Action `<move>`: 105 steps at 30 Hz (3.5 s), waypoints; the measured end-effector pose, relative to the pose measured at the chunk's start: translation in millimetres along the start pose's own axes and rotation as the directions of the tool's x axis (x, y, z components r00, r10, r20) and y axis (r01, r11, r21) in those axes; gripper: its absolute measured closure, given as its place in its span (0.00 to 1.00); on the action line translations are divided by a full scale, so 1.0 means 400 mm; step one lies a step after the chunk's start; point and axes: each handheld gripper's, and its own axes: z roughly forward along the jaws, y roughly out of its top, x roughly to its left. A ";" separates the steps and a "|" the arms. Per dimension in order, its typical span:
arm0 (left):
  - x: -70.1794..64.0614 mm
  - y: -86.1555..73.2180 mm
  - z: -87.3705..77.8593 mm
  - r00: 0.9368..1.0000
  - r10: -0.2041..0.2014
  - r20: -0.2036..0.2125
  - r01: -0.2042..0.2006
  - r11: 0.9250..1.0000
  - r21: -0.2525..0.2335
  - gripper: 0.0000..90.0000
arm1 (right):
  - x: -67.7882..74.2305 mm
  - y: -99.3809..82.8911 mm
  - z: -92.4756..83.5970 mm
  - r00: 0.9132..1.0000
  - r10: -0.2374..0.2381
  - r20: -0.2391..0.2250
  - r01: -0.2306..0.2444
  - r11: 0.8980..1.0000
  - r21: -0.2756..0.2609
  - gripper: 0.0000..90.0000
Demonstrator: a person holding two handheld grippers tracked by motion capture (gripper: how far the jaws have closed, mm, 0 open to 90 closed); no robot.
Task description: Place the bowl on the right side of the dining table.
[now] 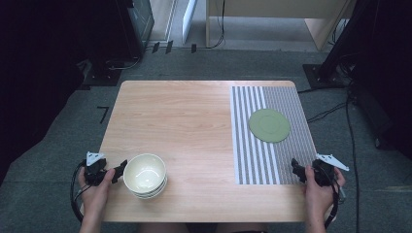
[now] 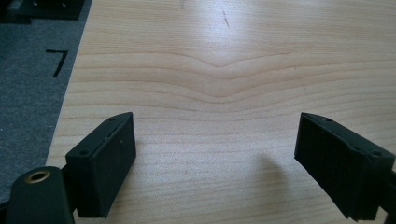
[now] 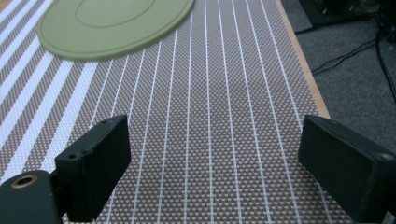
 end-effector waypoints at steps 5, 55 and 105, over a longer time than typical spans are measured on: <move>0.004 0.002 -0.003 1.000 -0.018 0.000 0.018 1.000 -0.004 0.14 | -0.007 -0.002 -0.004 0.999 0.030 0.022 -0.030 1.000 0.002 0.18; -0.007 0.114 -0.171 0.972 -0.054 0.229 0.102 0.974 -0.204 0.14 | 0.244 0.096 -0.101 0.981 -0.076 -0.178 0.050 0.988 -0.149 0.15; -0.078 0.121 -0.172 0.947 0.047 0.317 0.014 0.982 -0.186 0.15 | 0.570 0.107 -0.110 0.905 -0.240 -0.351 0.165 0.959 -0.231 0.28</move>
